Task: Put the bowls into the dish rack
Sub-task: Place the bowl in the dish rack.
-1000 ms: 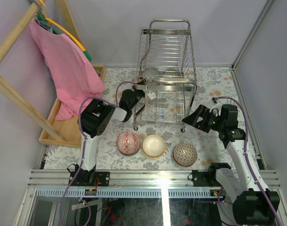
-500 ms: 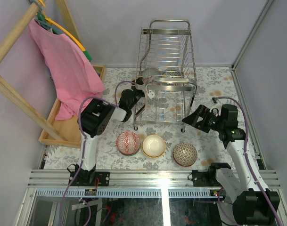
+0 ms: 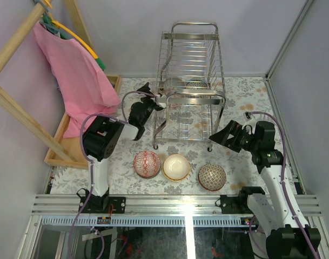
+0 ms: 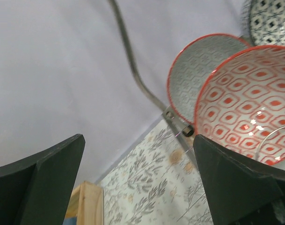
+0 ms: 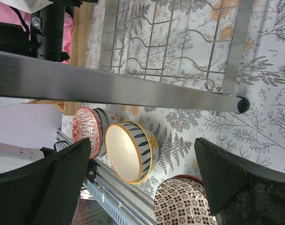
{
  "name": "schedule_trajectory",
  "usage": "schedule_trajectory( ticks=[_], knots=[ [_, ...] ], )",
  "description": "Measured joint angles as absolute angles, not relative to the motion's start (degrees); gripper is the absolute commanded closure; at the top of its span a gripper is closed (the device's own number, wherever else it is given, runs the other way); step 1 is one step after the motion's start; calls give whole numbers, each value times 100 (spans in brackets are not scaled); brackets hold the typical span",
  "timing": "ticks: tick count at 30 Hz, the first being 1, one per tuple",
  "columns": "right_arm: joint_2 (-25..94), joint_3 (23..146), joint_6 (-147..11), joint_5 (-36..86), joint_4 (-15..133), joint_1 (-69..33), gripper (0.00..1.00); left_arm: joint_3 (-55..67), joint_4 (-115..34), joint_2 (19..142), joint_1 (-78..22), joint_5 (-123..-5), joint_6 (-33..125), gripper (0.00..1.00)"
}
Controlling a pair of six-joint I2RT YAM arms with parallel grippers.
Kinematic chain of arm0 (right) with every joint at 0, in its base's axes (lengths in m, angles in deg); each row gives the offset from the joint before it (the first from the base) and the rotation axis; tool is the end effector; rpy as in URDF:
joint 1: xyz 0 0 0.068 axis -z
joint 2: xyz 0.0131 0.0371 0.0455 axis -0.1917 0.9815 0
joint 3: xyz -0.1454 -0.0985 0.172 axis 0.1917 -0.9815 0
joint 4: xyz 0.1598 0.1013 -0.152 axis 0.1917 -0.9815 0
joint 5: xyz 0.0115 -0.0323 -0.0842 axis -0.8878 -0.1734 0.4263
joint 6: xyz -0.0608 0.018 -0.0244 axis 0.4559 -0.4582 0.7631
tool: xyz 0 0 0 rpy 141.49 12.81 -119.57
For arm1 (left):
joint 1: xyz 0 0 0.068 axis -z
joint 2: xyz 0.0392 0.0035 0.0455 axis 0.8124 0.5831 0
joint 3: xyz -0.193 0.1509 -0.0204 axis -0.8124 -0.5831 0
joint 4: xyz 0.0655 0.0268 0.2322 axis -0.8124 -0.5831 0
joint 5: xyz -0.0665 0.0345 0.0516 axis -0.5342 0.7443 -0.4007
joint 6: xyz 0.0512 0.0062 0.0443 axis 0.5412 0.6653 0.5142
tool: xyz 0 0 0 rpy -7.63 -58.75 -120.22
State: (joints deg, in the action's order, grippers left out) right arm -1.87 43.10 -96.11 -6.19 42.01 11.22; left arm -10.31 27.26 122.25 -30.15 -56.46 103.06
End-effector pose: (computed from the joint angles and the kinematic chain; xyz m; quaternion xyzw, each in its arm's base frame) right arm 0.1878 0.0335 0.2420 0.0811 0.8235 0.4154 0.3777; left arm 0.3788 -0.1707 0.1728 0.3770 0.5343 0.1367 0.7441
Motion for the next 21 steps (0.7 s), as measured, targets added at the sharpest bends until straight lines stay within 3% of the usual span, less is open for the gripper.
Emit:
schedule_trajectory(
  ticks=[10,21],
  knots=[
    [-639,4371,-9653,-615,3873,1122,1,-1470,2529,11242,-3463,-4546,9025,0],
    [-676,4992,-9401,-481,2885,1122,1,-1383,-682,8964,-3681,-3512,6181,0]
  ],
)
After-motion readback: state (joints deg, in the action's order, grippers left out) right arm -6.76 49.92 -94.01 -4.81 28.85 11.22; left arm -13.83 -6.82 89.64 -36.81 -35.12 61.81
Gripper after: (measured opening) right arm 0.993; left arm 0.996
